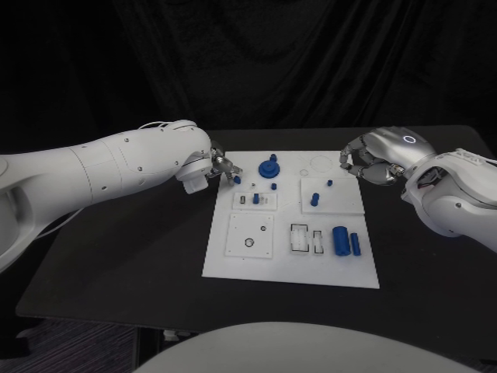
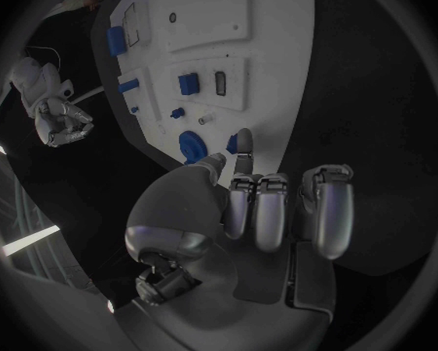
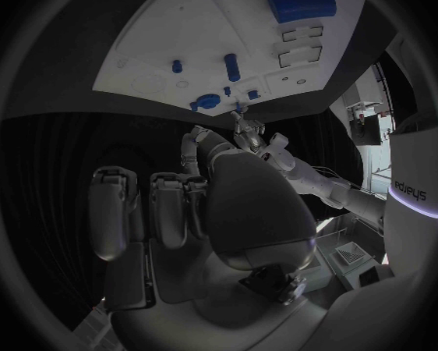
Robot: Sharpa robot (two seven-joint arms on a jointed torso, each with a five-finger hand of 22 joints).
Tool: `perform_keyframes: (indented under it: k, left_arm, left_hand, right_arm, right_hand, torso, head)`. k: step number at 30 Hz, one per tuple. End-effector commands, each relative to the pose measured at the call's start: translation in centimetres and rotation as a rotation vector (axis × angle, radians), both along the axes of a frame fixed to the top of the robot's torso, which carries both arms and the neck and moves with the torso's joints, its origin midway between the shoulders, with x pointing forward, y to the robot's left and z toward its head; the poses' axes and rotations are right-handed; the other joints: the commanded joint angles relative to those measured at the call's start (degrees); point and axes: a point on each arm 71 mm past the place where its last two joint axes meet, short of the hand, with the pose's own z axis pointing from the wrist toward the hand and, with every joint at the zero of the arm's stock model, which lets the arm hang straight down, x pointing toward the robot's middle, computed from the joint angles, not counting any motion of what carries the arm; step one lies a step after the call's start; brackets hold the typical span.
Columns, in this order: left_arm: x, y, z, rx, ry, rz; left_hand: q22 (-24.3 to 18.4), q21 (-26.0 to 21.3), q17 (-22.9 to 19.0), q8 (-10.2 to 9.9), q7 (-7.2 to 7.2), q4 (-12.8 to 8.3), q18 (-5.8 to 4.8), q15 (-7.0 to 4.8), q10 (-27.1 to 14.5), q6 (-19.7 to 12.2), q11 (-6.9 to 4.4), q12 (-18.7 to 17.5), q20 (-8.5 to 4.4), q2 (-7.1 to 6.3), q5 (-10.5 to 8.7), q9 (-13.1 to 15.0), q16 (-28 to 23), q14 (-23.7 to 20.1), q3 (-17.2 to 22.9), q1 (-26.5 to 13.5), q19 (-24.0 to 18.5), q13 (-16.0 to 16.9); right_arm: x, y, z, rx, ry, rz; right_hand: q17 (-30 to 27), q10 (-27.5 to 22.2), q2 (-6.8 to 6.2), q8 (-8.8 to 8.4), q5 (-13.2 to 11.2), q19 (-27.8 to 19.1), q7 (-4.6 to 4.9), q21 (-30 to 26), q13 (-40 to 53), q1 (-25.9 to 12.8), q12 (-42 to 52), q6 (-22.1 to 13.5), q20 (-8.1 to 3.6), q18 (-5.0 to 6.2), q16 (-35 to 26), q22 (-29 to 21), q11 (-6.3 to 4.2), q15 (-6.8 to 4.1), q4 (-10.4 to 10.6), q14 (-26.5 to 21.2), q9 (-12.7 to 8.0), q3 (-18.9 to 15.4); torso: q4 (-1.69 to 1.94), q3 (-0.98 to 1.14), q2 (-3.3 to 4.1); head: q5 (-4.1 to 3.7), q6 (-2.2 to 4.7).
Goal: Assemble the parts on the task board
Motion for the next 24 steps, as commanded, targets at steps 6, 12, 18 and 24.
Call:
perform_keyframes:
  k: [6,12,18,24]
  left_arm:
    - [-0.12,-0.35,-0.16,-0.005,0.019,-0.017]
    - [-0.12,-0.45,-0.16,-0.005,0.020,-0.020]
    - [-0.11,-0.56,-0.17,-0.006,0.020,-0.023]
    - [-0.05,-0.62,-0.19,-0.004,0.023,-0.024]
  left_hand:
    - [12.9,-0.2,15.1,-0.4,0.28,-0.4,0.85,0.38,6.1,-0.2,0.46,0.2,0.44,-0.14,-0.37,-0.1,0.1,6.0,0.1,0.7,2.6,15.1]
    - [12.9,-0.3,15.1,-0.5,0.28,-0.6,0.87,0.39,6.1,-0.2,0.45,0.2,0.45,-0.14,-0.41,-0.1,0.1,6.0,0.3,1.0,2.6,15.1]
    - [12.9,-0.3,15.1,-0.6,0.25,-1.1,0.88,0.39,6.1,-0.2,0.43,0.2,0.47,-0.12,-0.24,-0.2,0.1,6.0,0.6,1.6,2.6,15.1]
    - [12.9,-0.4,15.1,-0.8,0.21,-1.9,0.88,0.37,6.1,-0.3,0.40,0.2,0.46,-0.16,0.23,-0.3,0.1,6.0,1.2,2.5,2.6,15.1]
  right_arm:
    - [-0.02,0.01,-0.10,-0.007,0.003,-0.008]
    - [-0.04,-0.05,-0.09,-0.007,0.004,-0.010]
    - [-0.08,-0.07,-0.09,-0.007,0.005,-0.010]
    - [-0.11,-0.10,-0.09,-0.008,0.006,-0.011]
  right_hand:
    - [8.3,4.7,0.22,0.35,0.3,3.6,0.00,-0.2,13.5,0.2,-0.3,0.3,0.19,0.94,-0.4,13.2,0.06,0.10,0.0,4.6,0.1,0.3]
    - [8.3,4.7,0.22,0.38,0.3,3.6,-0.02,-0.2,13.5,0.2,-0.3,0.4,0.19,0.95,-0.4,13.2,0.06,0.10,0.0,4.5,0.1,0.3]
    - [8.3,4.7,0.22,0.38,0.3,3.6,-0.02,-0.2,13.5,0.2,-0.3,0.4,0.19,0.95,-0.4,13.2,0.06,0.10,0.0,4.5,0.1,0.3]
    - [8.3,4.7,0.22,0.38,0.3,3.6,-0.02,-0.2,13.5,0.2,-0.3,0.4,0.19,0.95,-0.4,13.2,0.06,0.10,0.0,4.5,0.1,0.3]
  torso:
    - [0.05,0.01,0.00]
    - [0.01,0.01,-0.01]
    - [0.02,0.00,0.01]
    - [-0.01,0.01,0.00]
  head:
    - [-0.11,-0.01]
    - [-0.15,-0.01]
    - [-0.20,-0.01]
    - [-0.24,-0.01]
